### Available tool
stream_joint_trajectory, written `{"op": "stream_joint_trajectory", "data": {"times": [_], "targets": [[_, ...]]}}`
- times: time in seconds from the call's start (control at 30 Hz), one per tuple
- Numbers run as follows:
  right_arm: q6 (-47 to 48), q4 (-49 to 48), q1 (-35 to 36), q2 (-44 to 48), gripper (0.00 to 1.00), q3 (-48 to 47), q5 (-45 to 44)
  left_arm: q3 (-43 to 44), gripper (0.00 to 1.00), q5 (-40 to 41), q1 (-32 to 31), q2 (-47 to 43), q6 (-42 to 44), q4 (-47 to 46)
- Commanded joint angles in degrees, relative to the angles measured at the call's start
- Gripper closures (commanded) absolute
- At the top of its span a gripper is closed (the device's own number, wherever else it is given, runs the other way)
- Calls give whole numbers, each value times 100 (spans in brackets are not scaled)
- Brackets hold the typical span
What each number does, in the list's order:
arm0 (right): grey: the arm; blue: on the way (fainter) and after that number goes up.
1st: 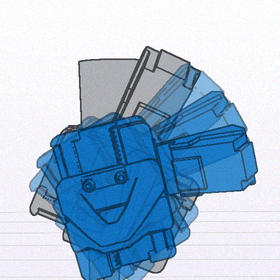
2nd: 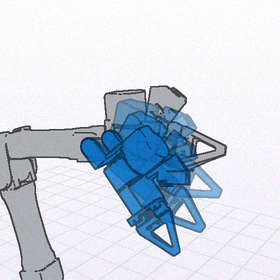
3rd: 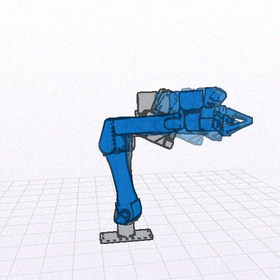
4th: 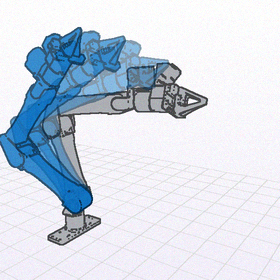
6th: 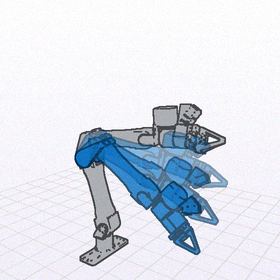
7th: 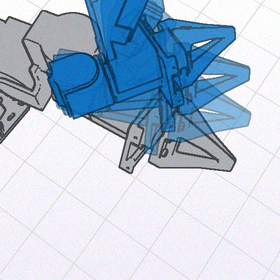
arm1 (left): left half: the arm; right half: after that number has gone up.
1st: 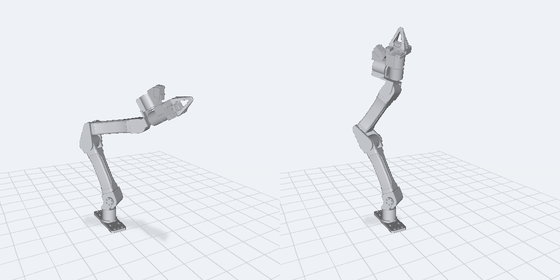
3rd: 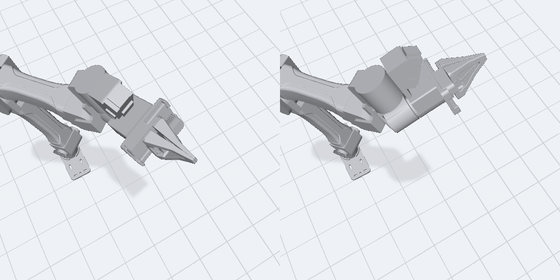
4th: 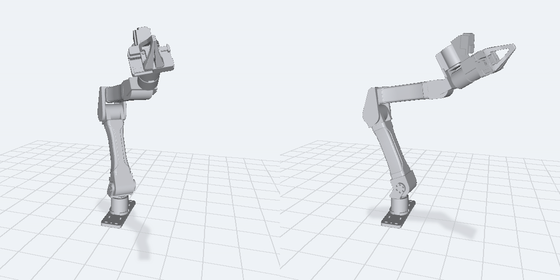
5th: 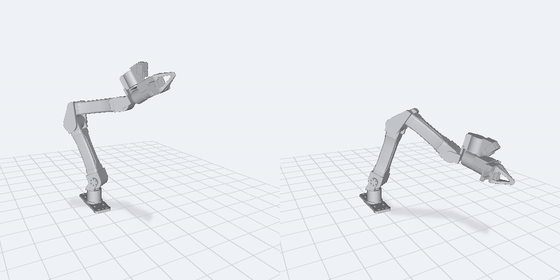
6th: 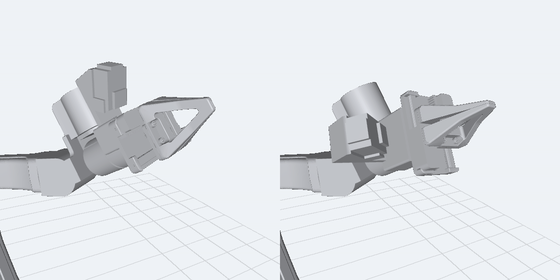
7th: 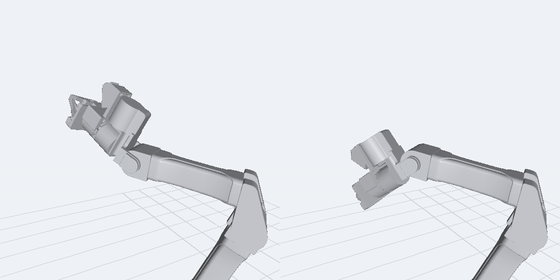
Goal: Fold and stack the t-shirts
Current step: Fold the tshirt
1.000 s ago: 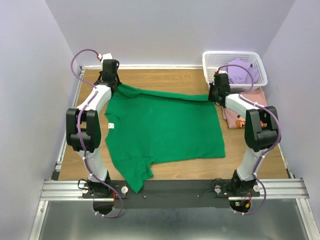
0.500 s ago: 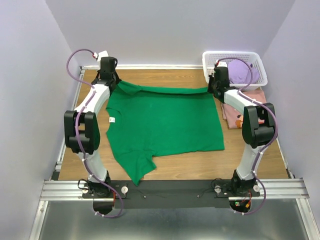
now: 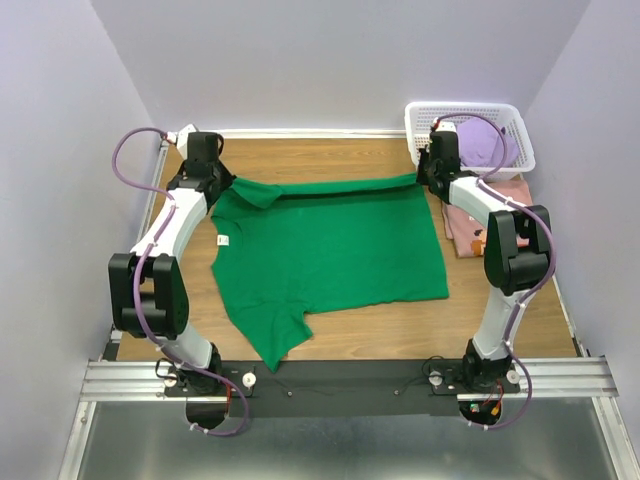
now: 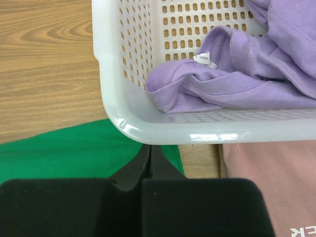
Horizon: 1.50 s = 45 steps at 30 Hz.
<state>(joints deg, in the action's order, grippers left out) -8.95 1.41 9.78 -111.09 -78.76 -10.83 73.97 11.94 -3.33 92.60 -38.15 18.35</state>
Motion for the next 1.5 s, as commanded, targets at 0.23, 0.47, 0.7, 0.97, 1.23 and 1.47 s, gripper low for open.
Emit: {"op": "stream_joint_trajectory", "data": {"times": [0.23, 0.47, 0.7, 0.97, 1.23, 1.47], "targets": [[43, -159, -134, -133, 99, -166, -147, -901, 94, -833, 43, -848, -983, 90], [-185, 79, -152, -71, 99, 27, -69, -1384, 94, -834, 43, -1331, -1194, 134], [-432, 246, -161, -27, 99, 273, 19, -2009, 94, -781, 43, -1613, -1309, 2], [-555, 439, -178, -132, 99, 300, -15, -2308, 94, -948, 43, -1674, -1327, -103], [-678, 702, -231, -18, 99, 247, -24, -2177, 94, -852, 43, -1815, -1116, 99], [-801, 870, -257, -202, 99, 344, 81, -2492, 94, -904, 43, -1833, -1089, 55]]}}
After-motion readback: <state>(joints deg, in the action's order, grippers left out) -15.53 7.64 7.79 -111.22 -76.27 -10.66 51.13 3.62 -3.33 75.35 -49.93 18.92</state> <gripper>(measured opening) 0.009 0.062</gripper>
